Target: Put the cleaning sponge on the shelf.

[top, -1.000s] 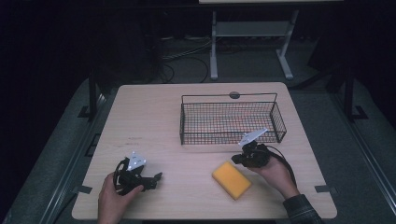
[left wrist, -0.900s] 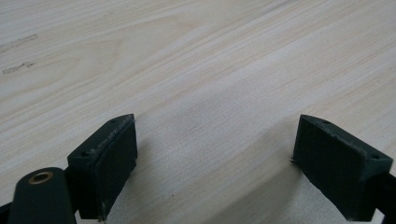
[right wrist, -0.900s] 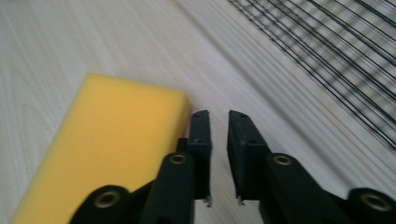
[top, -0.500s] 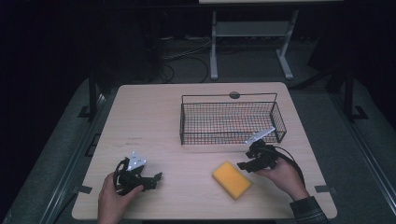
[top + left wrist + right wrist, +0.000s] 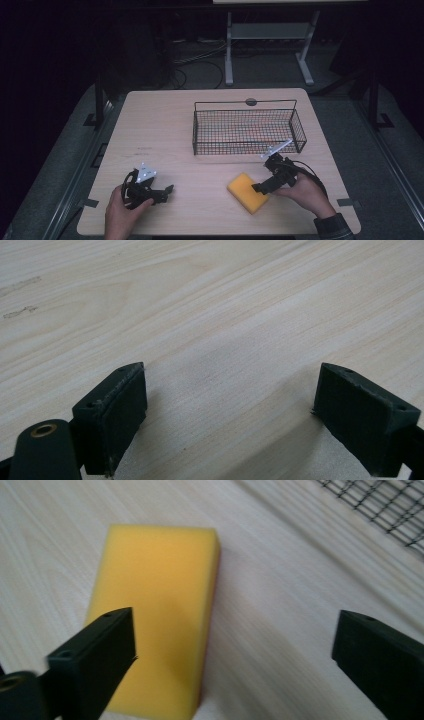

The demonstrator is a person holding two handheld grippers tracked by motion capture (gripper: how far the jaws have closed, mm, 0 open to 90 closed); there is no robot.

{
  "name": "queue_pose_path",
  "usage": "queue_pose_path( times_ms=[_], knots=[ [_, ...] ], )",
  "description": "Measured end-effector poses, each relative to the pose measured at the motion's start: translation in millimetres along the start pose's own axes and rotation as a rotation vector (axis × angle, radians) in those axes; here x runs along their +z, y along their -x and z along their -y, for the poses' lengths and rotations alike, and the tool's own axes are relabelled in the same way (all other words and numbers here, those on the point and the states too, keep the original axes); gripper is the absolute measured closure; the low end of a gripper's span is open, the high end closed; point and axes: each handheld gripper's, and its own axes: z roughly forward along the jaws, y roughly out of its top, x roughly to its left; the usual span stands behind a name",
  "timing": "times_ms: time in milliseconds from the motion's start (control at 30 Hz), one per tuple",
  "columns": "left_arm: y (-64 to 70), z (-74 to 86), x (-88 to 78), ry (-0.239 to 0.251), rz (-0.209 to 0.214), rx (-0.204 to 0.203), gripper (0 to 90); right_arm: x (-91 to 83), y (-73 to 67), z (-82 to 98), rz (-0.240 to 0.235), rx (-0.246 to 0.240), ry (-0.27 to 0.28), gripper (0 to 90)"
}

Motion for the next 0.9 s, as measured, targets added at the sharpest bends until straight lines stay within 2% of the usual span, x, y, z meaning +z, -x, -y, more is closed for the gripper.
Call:
queue_pose_path(
  times_ms=[567, 900],
  knots=[
    [0.0, 0.0, 0.0, 0.000, 0.000, 0.000, 12.8, 17.3, -30.5, -9.2, -0.017, -0.072, -0.062, 2.2],
    [0.0, 0.0, 0.0, 0.000, 0.000, 0.000, 12.8, 33.0, -41.5, -11.7, -0.019, -0.111, -0.096, 2.3]
  ],
)
